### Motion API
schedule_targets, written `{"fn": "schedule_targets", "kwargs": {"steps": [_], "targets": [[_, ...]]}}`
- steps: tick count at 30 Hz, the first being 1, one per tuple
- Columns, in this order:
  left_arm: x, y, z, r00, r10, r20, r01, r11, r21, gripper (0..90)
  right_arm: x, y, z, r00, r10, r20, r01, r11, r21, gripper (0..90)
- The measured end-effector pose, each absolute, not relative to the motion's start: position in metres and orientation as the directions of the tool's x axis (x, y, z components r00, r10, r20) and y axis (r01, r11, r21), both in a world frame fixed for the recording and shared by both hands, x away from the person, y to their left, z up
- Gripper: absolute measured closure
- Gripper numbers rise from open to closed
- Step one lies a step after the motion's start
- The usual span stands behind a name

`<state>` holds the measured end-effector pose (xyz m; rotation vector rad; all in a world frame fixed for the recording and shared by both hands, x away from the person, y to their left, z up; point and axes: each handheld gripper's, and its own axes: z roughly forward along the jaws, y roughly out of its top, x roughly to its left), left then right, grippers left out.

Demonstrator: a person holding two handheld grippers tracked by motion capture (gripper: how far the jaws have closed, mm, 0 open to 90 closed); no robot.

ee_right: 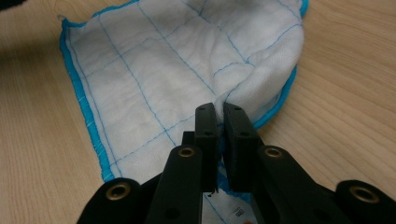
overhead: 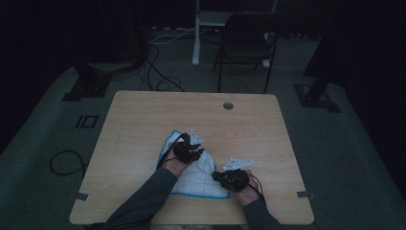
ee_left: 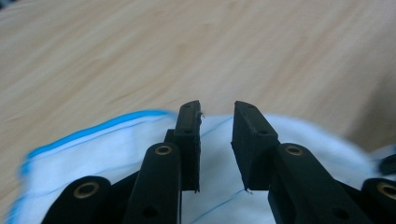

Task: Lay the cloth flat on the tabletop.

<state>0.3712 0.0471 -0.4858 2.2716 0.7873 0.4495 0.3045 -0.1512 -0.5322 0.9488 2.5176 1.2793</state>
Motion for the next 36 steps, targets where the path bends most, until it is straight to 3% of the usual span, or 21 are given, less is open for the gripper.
{"fn": "schedule_targets", "kwargs": {"steps": [7, 15, 26, 36], "targets": [[0.359, 0.019, -0.499, 0.812, 0.578, 0.083, 0.379, -0.629, 0.679, 70.2, 0.303, -0.149, -0.535, -0.791, 0.600, 0.121, 0.461, 0.455, 0.762, 83.4], [0.353, 0.034, -0.514, 0.799, 0.597, 0.075, 0.414, -0.635, 0.652, 72.1, 0.302, -0.154, -0.531, -0.794, 0.595, 0.122, 0.456, 0.452, 0.767, 74.1], [0.342, 0.045, -0.523, 0.789, 0.612, 0.063, 0.426, -0.618, 0.661, 72.0, 0.317, -0.167, -0.516, -0.702, 0.702, 0.118, 0.481, 0.346, 0.806, 81.1], [0.333, 0.053, -0.526, 0.779, 0.625, 0.041, 0.438, -0.590, 0.678, 71.5, 0.337, -0.144, -0.529, -0.678, 0.717, 0.163, 0.547, 0.344, 0.763, 76.3]]}}
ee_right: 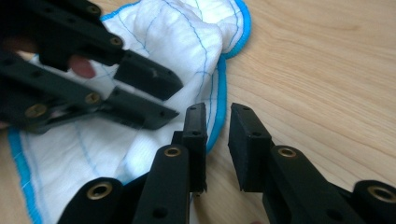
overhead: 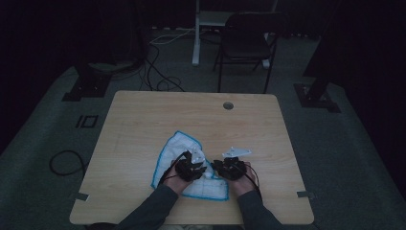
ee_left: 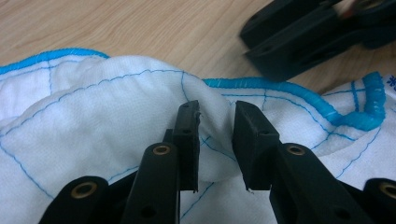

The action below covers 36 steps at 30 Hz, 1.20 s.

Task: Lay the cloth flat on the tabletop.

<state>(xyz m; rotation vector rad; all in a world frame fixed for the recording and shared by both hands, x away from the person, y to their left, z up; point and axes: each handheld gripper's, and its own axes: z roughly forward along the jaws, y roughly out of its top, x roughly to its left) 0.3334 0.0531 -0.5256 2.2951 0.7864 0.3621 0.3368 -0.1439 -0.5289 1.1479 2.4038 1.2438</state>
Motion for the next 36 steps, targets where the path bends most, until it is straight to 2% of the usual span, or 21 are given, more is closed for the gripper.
{"fn": "schedule_targets", "kwargs": {"steps": [5, 8, 14, 19, 24, 36], "targets": [[0.329, 0.060, -0.526, 0.777, 0.629, 0.030, 0.442, -0.578, 0.686, 70.6, 0.346, -0.132, -0.537, -0.667, 0.720, 0.192, 0.584, 0.346, 0.734, 71.0], [0.327, 0.063, -0.527, 0.775, 0.631, 0.022, 0.445, -0.571, 0.690, 70.2, 0.349, -0.125, -0.540, -0.670, 0.719, 0.184, 0.589, 0.364, 0.722, 70.8], [0.325, 0.077, -0.522, 0.765, 0.644, -0.022, 0.465, -0.527, 0.711, 68.7, 0.347, -0.111, -0.540, -0.708, 0.702, 0.080, 0.536, 0.461, 0.707, 81.8], [0.321, 0.096, -0.517, 0.725, 0.688, 0.036, 0.462, -0.523, 0.716, 70.2, 0.346, -0.111, -0.539, -0.711, 0.701, 0.057, 0.525, 0.475, 0.706, 87.9], [0.323, 0.122, -0.532, 0.663, 0.747, 0.049, 0.530, -0.514, 0.675, 73.9, 0.343, -0.115, -0.539, -0.695, 0.718, 0.032, 0.520, 0.473, 0.711, 88.5], [0.319, 0.135, -0.536, 0.660, 0.751, 0.004, 0.541, -0.479, 0.692, 74.0, 0.339, -0.143, -0.539, -0.636, 0.770, -0.047, 0.523, 0.475, 0.708, 88.5]]}}
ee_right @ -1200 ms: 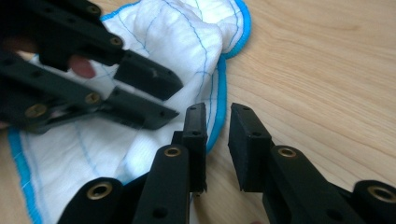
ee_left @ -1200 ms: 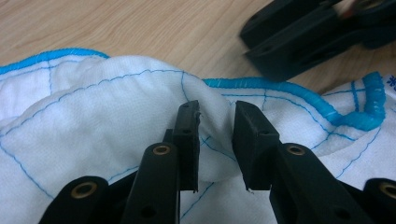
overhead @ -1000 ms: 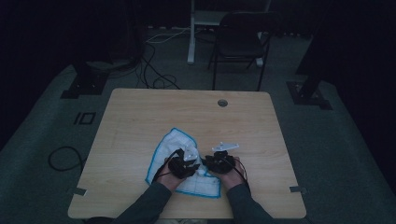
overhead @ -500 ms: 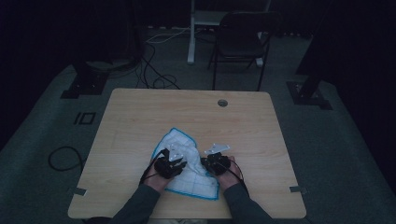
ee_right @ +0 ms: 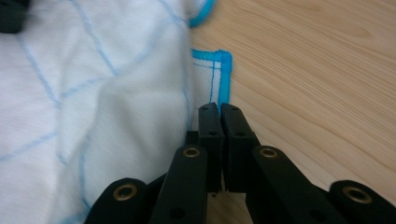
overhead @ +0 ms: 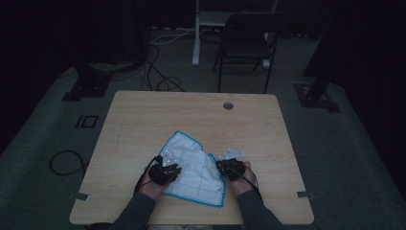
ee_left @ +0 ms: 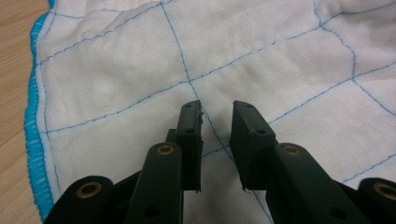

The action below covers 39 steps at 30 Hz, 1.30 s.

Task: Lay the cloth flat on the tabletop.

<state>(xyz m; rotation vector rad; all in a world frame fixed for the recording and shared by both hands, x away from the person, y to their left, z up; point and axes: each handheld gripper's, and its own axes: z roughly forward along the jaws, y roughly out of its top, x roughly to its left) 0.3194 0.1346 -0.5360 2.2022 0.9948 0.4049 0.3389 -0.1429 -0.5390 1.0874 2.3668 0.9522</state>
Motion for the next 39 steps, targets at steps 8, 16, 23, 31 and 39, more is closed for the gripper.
{"fn": "schedule_targets", "kwargs": {"steps": [8, 16, 23, 31, 39], "targets": [[0.316, 0.135, -0.536, 0.660, 0.751, -0.006, 0.547, -0.475, 0.689, 73.6, 0.342, -0.173, -0.539, -0.557, 0.828, -0.069, 0.561, 0.437, 0.703, 88.6], [0.312, 0.135, -0.531, 0.673, 0.739, -0.017, 0.547, -0.482, 0.685, 68.9, 0.342, -0.174, -0.531, -0.542, 0.837, -0.077, 0.541, 0.417, 0.730, 86.4], [0.320, 0.142, -0.521, 0.644, 0.765, 0.013, 0.541, -0.467, 0.700, 69.6, 0.354, -0.157, -0.518, -0.590, 0.805, -0.054, 0.482, 0.406, 0.776, 82.3], [0.350, 0.155, -0.514, 0.596, 0.803, 0.024, 0.558, -0.435, 0.706, 76.8, 0.373, -0.143, -0.537, -0.611, 0.791, -0.040, 0.540, 0.452, 0.710, 88.7], [0.387, 0.144, -0.518, 0.616, 0.786, 0.048, 0.568, -0.486, 0.664, 77.2, 0.376, -0.159, -0.539, -0.560, 0.827, -0.056, 0.560, 0.427, 0.710, 89.2]]}}
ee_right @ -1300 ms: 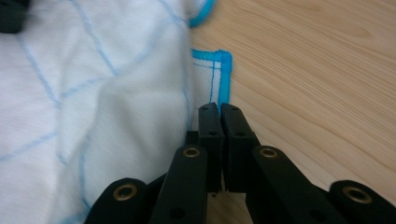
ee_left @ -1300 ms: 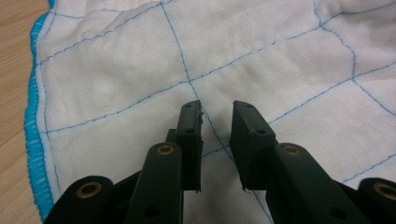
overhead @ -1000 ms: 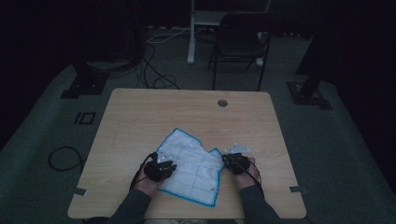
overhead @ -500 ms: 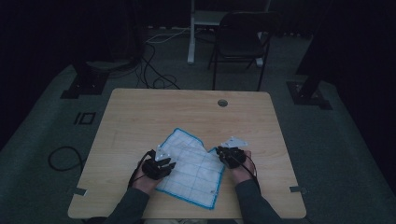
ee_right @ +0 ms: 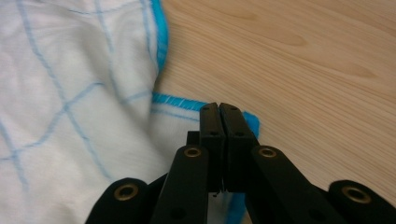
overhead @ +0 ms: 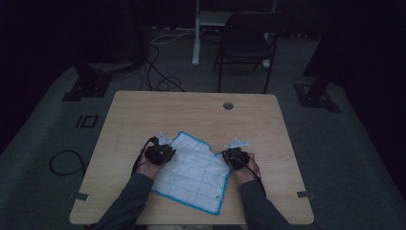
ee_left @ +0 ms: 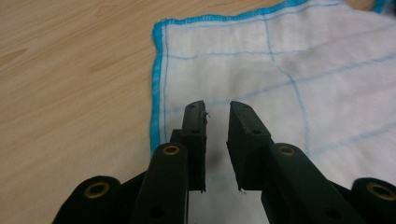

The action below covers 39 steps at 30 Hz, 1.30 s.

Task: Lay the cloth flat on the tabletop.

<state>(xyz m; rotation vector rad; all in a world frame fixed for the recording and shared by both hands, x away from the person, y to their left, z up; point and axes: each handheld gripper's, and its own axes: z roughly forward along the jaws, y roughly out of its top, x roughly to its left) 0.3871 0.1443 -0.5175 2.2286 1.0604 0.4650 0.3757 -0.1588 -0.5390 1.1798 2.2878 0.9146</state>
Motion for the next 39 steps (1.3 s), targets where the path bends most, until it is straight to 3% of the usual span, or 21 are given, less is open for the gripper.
{"fn": "schedule_targets", "kwargs": {"steps": [4, 13, 18, 22, 31, 39], "targets": [[0.399, 0.136, -0.528, 0.637, 0.768, 0.064, 0.567, -0.524, 0.635, 77.8, 0.378, -0.170, -0.539, -0.518, 0.853, -0.064, 0.578, 0.404, 0.709, 89.1], [0.400, 0.141, -0.531, 0.621, 0.783, 0.027, 0.582, -0.484, 0.654, 77.9, 0.378, -0.186, -0.537, -0.454, 0.889, -0.059, 0.606, 0.356, 0.711, 87.2], [0.401, 0.141, -0.531, 0.617, 0.787, 0.021, 0.586, -0.477, 0.655, 77.1, 0.352, -0.173, -0.526, -0.528, 0.849, -0.026, 0.552, 0.366, 0.749, 73.7], [0.402, 0.142, -0.531, 0.611, 0.791, 0.017, 0.589, -0.469, 0.659, 77.0, 0.321, -0.156, -0.526, -0.616, 0.788, -0.005, 0.507, 0.401, 0.763, 68.2], [0.403, 0.147, -0.533, 0.593, 0.805, -0.007, 0.599, -0.435, 0.672, 77.2, 0.299, -0.138, -0.540, -0.708, 0.706, -0.009, 0.488, 0.498, 0.717, 72.9], [0.398, 0.156, -0.533, 0.558, 0.829, -0.045, 0.628, -0.386, 0.676, 77.1, 0.311, -0.145, -0.541, -0.694, 0.718, -0.049, 0.475, 0.508, 0.719, 65.9]]}}
